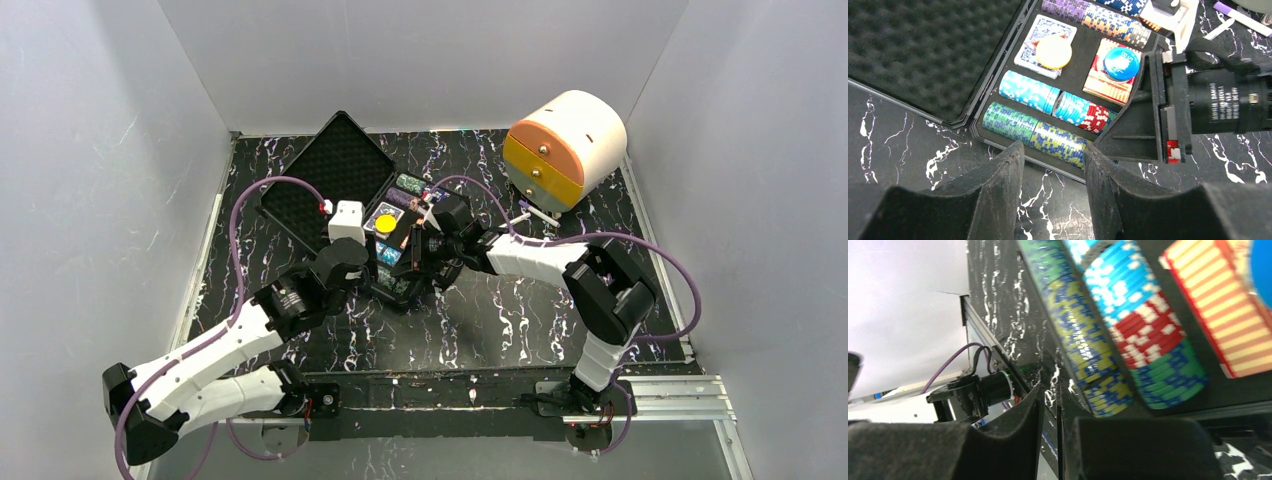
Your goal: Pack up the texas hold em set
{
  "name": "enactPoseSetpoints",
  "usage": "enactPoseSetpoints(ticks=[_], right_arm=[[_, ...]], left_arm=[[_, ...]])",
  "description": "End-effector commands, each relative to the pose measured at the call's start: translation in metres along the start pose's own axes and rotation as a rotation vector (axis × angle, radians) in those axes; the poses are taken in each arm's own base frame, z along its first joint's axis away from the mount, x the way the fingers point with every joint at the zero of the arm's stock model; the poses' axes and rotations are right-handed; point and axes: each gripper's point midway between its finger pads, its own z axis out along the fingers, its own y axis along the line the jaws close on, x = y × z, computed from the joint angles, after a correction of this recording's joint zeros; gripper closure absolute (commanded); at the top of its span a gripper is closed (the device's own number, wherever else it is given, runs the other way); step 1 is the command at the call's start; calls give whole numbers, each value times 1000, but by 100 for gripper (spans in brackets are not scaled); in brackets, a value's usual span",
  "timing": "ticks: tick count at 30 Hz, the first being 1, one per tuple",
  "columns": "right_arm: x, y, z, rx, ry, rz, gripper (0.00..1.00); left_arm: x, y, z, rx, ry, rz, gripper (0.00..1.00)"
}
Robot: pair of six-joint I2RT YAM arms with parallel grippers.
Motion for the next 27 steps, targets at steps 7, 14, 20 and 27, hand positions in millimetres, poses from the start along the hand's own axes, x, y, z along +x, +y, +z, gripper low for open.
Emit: enactPoseSetpoints(ticks=[7, 14, 20, 27], right_arm=[[-1, 20, 3, -76, -18, -47, 77], [4, -13, 20, 6, -9, -9, 78], [7, -17, 19, 13, -13, 2, 79], [-14, 27, -6, -97, -110, -87, 72]], left_arm=[[6, 20, -5, -64, -16, -21, 54], [7, 20, -4, -67, -10, -18, 54], [5, 22, -6, -73, -15, -18, 54], [-4, 20, -6, -76, -26, -20, 53]])
